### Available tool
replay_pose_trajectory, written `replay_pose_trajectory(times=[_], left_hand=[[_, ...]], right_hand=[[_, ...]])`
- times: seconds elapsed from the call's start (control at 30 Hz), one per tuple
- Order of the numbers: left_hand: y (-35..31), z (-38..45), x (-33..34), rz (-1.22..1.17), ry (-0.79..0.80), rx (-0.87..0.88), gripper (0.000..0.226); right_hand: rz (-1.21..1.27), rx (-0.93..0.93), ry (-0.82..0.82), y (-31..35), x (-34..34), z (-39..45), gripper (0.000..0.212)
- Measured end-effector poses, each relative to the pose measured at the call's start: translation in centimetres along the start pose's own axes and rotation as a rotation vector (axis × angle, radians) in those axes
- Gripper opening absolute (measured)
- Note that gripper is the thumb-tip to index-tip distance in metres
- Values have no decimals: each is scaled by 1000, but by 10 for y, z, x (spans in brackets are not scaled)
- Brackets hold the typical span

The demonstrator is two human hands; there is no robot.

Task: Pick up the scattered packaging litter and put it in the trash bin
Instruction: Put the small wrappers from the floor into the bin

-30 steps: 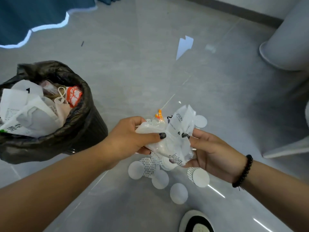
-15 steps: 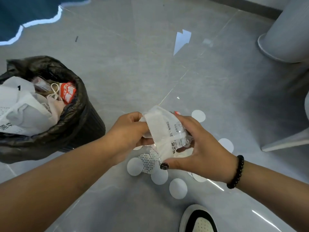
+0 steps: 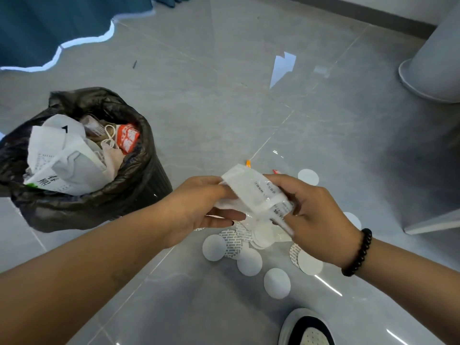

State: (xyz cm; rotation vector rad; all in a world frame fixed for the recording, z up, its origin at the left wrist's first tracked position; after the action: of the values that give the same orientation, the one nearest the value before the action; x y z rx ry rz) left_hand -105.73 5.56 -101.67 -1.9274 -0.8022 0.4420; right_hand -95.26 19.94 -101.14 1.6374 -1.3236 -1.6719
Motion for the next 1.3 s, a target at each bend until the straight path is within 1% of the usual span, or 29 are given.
replay_pose_trajectory(times=[0.1,0.13,0.2,0.27,0.4,0.47,0.53,0.6,0.7,0.8,0.9,0.97,1.03,1.1,1.13,1.2,1.27,1.3], left_hand=[[-6,-7,-7,-61,77,37,24],[-8,-9,-8,-103,104,53,24],[-13,-16,-11,-149,135,103,17],[-18,-22,-12,-142,135,154,9],[-19,-31,-20,-47,149,196,24],[-17,-31,-26,-42,82,185,22],[-15,-31,-33,-48,-11,166,18],[-15,-32,-40,-67,-86,159,18],[-19,-35,-48,-127,-145,160,19],[-21,-39,-55,-193,-175,147,17],[-22,-45,-56,-231,-167,93,17],[-24,-48,-59,-222,-186,77,20],[-27,-49,-67,-109,-228,123,25],[-30,-52,-78,149,-245,252,24],[-33,-55,-82,284,-226,323,25],[-36,-63,-83,482,-110,411,34],[-33,-68,-82,625,-21,440,27],[-32,-69,-83,678,-23,452,23]], right_hand=[[305,148,83,6,0,4,16],[387,197,111,8,0,5,11],[484,256,153,11,2,5,14],[526,284,177,14,6,5,15],[542,301,185,20,13,9,17],[510,288,165,23,16,10,13],[434,208,132,31,21,12,16],[390,49,104,38,25,14,27],[216,-211,89,40,28,15,42],[77,-373,87,44,34,19,50],[-65,-508,-37,47,36,25,43],[-96,-521,-98,48,36,30,37],[-104,-492,-104,50,38,32,31],[-40,-383,-29,52,41,35,25],[0,-314,22,54,43,37,23],[54,-180,104,55,43,40,19],[141,-57,173,56,43,42,20],[200,-11,199,58,44,43,23]])
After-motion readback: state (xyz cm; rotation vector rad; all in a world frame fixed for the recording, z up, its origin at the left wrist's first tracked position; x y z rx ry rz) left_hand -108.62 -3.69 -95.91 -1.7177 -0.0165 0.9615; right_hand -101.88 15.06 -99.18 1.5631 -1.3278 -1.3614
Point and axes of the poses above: each hand's wrist, its own z-axis towards the middle knuckle, its own x-axis out of the palm, y = z × x, the point moved 3 cm from there along z, towards the middle knuckle, and after that the axes turned 13 degrees about x, right-handed, at the moved point
